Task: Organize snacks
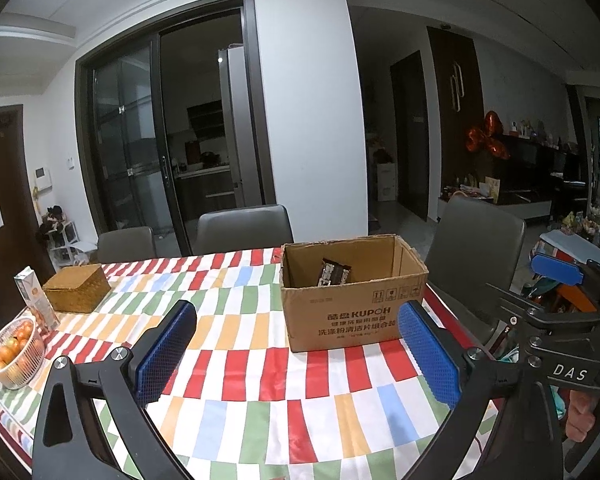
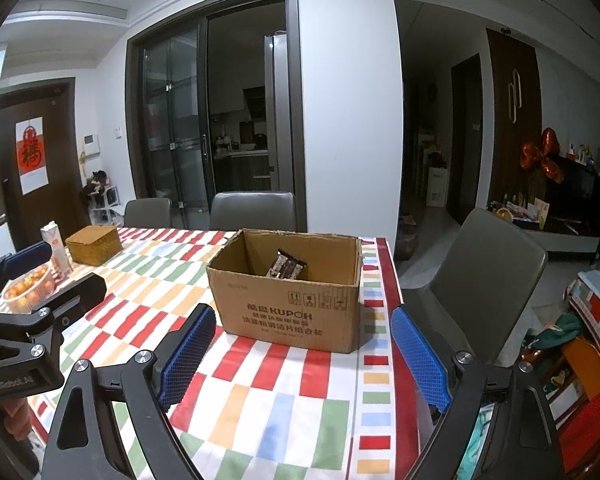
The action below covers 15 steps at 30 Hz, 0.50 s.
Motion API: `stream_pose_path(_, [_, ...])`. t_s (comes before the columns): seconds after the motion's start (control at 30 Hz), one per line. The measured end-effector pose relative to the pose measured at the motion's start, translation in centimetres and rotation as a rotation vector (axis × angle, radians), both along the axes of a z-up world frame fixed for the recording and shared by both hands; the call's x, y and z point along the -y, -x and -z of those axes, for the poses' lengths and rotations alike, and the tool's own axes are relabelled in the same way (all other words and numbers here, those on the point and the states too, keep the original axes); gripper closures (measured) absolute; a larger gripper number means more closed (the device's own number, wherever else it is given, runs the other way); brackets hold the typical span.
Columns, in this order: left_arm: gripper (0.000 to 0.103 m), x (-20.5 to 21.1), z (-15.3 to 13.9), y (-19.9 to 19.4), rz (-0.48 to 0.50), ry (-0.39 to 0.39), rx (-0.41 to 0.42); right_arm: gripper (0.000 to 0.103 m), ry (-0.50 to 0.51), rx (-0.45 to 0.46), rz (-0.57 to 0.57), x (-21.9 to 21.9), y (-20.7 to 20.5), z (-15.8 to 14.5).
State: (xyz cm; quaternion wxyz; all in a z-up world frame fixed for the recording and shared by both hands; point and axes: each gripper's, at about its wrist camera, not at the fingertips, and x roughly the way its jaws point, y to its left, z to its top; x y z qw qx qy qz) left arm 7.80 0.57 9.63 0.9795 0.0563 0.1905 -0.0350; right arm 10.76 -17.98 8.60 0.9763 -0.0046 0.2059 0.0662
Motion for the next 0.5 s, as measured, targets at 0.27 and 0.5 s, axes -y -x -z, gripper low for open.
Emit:
stream_pose_path(0.27, [0.0, -0.08, 0.18, -0.28, -0.005, -0.001, -0.011, 0.013, 0.004, -0.012, 0.001, -0.03, -0.1, 0.14])
stream_pose_path(0.5, [0.0, -0.1, 0.56, -0.43, -0.01, 0.001, -0.024, 0.013, 0.007, -0.027, 0.002, -0.09, -0.14, 0.48])
